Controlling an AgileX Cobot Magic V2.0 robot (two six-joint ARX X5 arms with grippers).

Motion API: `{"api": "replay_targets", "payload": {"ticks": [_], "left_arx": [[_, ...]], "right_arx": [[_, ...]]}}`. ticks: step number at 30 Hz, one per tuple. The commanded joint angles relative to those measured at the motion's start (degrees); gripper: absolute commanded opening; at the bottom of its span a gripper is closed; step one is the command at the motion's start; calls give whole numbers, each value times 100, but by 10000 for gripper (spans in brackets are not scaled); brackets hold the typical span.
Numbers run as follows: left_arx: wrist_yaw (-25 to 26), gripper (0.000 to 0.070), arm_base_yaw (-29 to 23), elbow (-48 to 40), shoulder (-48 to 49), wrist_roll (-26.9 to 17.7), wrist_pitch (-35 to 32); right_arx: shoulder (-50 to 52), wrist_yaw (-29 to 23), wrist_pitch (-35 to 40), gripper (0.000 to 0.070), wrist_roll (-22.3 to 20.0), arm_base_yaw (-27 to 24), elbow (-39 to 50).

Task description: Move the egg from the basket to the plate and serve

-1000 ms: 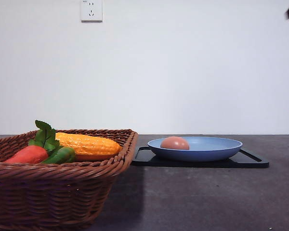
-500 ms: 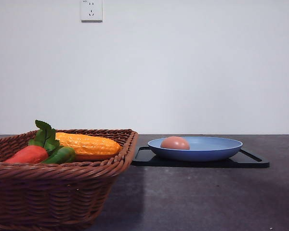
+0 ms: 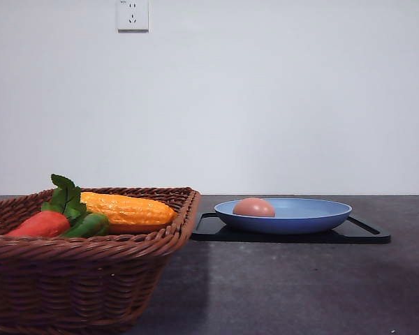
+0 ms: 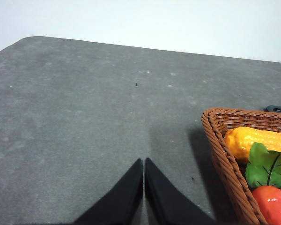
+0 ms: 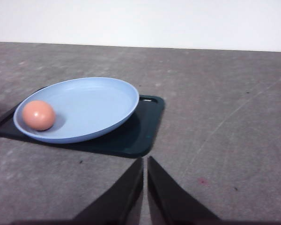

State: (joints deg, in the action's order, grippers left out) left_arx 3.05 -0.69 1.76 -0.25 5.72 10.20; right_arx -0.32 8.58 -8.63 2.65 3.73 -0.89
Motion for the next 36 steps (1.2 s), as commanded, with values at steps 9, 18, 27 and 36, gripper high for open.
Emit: {"api": "replay_targets", "payload": {"ticks": [9,18,27,36], "left_arx": [[37,0,-9,-151,9,33,44],[37,0,-10,-151,9,33,44],[39,0,-9,-151,9,33,44],[38,0,-9,-151,9,33,44]], "right_arx": [[11,-53,276,0,75,11,39],[11,-76,303,0,75,11,39],[11,-74,304,0,75,11,39],[11,-74,303,0,76,11,39]]}}
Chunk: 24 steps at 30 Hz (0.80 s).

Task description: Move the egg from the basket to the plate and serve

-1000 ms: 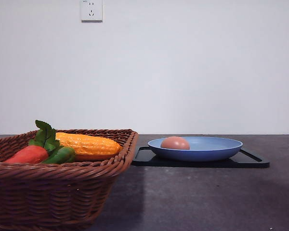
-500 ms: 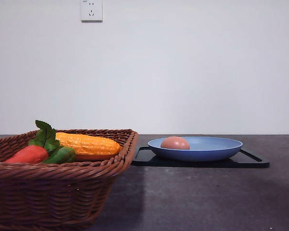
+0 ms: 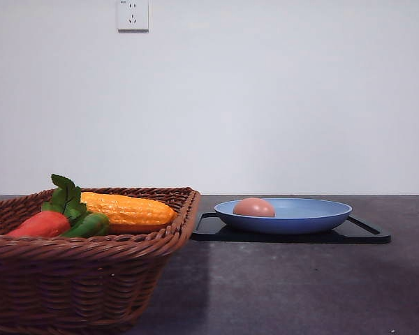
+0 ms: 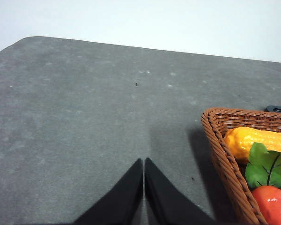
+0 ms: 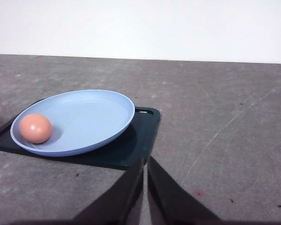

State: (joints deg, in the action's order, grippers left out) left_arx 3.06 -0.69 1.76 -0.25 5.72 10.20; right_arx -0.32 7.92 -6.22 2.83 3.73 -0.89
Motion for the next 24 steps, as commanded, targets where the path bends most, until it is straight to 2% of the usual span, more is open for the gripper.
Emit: {"api": "replay_targets", "payload": {"ticks": [1,24], "left_arx": [[36,0,-9,-151,9,33,44],[36,0,-9,-151,9,33,44]], "right_arx": [[11,-9,62,0,57,11,39],[11,-9,61,0,57,11,39]]}}
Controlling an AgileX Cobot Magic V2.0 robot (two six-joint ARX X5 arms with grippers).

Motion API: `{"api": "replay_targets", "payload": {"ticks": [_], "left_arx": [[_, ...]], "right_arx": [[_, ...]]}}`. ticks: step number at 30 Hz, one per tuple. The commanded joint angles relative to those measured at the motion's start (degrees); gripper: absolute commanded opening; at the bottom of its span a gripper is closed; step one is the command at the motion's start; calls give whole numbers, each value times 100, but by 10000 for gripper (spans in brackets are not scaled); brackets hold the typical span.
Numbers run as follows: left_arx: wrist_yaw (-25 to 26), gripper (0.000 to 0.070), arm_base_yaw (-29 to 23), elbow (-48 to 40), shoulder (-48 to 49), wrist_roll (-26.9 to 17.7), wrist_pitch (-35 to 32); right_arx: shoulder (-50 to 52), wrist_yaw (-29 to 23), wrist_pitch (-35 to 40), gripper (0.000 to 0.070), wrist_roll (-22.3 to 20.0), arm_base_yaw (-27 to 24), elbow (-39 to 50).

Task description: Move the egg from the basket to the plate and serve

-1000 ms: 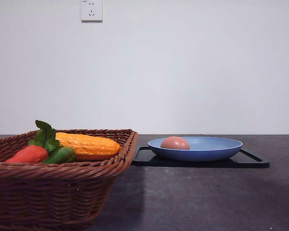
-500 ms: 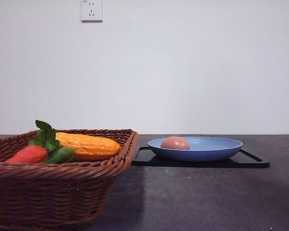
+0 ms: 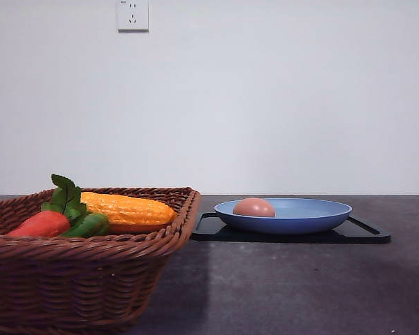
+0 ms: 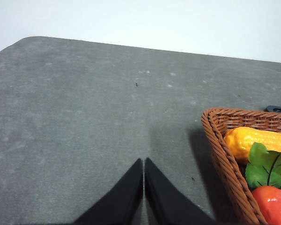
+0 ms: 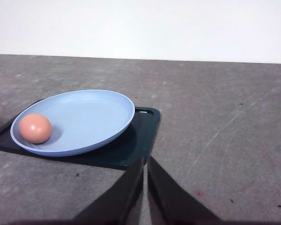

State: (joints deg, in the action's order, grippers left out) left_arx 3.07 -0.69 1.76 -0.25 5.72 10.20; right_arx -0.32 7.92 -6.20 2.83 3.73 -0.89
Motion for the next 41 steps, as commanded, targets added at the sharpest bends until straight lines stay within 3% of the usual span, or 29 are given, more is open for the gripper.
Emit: {"api": "replay_targets", "payload": {"ticks": [1,41], "left_arx": [[36,0,-9,-151,9,33,44],[36,0,-9,-151,9,33,44]], "right_arx": [[11,-9,59,0,57,11,39],[11,-9,60,0,57,11,39]]}}
